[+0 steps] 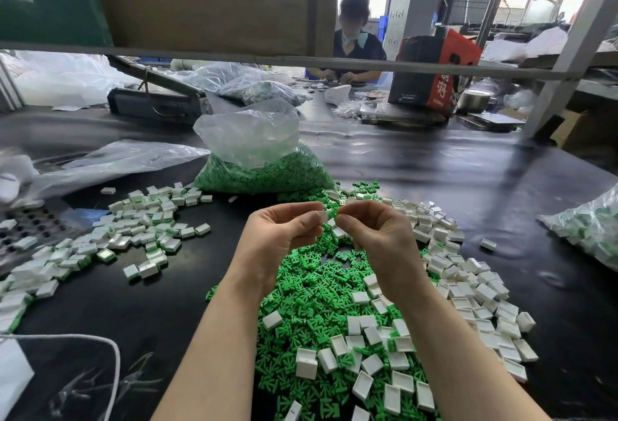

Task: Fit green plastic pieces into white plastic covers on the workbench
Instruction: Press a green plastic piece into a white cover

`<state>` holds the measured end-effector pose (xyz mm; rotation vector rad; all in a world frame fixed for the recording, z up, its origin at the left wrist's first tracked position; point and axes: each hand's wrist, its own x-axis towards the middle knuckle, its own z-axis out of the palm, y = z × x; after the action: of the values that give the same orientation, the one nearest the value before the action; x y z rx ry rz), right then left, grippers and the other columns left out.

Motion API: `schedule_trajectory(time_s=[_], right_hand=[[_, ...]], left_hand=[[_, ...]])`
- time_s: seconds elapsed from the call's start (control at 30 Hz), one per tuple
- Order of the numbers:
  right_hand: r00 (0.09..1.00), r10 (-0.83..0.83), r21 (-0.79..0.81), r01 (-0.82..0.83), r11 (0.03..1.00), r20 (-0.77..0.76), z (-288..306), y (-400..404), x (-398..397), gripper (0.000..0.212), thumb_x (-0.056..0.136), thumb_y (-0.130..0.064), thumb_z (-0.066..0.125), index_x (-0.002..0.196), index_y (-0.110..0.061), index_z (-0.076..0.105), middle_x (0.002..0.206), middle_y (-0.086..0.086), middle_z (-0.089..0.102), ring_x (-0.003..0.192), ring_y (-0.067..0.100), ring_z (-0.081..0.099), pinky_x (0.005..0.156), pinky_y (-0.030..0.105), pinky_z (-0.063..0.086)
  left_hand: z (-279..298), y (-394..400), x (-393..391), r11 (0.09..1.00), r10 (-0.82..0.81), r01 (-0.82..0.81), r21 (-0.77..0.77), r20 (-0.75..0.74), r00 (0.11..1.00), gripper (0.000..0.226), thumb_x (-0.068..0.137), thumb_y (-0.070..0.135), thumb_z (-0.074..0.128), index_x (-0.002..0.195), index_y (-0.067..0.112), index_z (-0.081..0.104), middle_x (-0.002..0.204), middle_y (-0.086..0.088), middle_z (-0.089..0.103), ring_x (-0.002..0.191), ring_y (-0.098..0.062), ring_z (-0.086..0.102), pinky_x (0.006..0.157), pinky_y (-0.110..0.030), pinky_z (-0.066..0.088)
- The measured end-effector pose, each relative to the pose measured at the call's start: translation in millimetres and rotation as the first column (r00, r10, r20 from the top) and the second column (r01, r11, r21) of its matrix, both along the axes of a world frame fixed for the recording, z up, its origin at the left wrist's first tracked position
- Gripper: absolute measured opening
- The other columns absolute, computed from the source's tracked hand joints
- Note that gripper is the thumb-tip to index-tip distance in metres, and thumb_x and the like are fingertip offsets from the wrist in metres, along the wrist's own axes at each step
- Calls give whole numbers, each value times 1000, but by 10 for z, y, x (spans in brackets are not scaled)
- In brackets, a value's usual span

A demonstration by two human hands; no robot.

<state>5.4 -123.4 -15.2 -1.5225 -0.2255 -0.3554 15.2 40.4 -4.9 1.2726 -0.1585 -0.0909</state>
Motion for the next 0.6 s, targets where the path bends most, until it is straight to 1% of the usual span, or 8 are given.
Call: schedule_trajectory(time_s=[0.13, 0.23, 0.33, 0.4, 0.43, 0.53, 0.6], right_hand=[[1000, -7, -54, 7, 999, 10, 1, -7, -6, 11, 84, -3, 72, 84, -14, 71, 70, -8, 70, 62, 2, 61, 57, 15, 47], [1000, -14, -94, 15, 995, 10, 0, -5, -4, 12, 84, -5, 73, 83, -16, 71, 72, -7, 70, 66, 5, 63, 61, 19, 51], [1000, -22, -144, 23, 989, 11, -3, -9, -5, 11, 84, -5, 73, 83, -16, 71, 74, -5, 70, 71, 11, 66, 69, 30, 57], [1000, -24, -151, 25, 988, 6, 7, 5, -15, 10, 84, -5, 73, 83, -15, 71, 74, -3, 70, 73, 14, 67, 73, 39, 59], [1000, -27, -155, 27, 988, 5, 13, 15, -22, 10, 84, -5, 73, 83, -14, 71, 74, -2, 70, 73, 16, 67, 73, 41, 59], [1000, -28, -183, 26, 983, -3, 20, 14, -23, 5, 84, -4, 73, 86, -9, 71, 80, 7, 71, 77, 24, 68, 75, 44, 59], [1000, -17, -202, 15, 979, -10, 21, 3, -20, 6, 84, -4, 73, 88, -6, 70, 81, 11, 71, 77, 26, 67, 74, 42, 59]], left_hand=[[-2, -13, 6, 1000, 15, -15, 7, 7, 1000, 30, 54, 29, 82, 82, 17, 80, 84, -12, 76, 71, -15, 69, 65, -21, 56], [-4, -7, 12, 999, 28, -29, 16, 10, 1000, 29, 54, 27, 82, 81, 16, 80, 85, -13, 76, 72, -16, 70, 66, -21, 57], [-7, 1, 10, 999, 36, -37, 23, 13, 999, 26, 57, 23, 81, 81, 14, 79, 86, -15, 75, 72, -17, 70, 66, -22, 57], [-11, -6, 10, 999, 40, -40, 30, 23, 999, 25, 60, 20, 80, 84, 12, 78, 84, -15, 75, 71, -17, 70, 65, -21, 57], [-14, -11, 10, 999, 39, -41, 36, 31, 999, 25, 61, 18, 79, 85, 11, 78, 83, -15, 75, 70, -17, 69, 65, -21, 57], [-27, -12, 12, 998, 33, -36, 49, 48, 998, 24, 63, 16, 78, 86, 11, 77, 82, -15, 75, 71, -17, 70, 66, -21, 56], [-37, -1, 18, 998, 27, -30, 61, 58, 998, 20, 67, 13, 76, 87, 11, 77, 84, -15, 75, 72, -18, 70, 67, -22, 57]])
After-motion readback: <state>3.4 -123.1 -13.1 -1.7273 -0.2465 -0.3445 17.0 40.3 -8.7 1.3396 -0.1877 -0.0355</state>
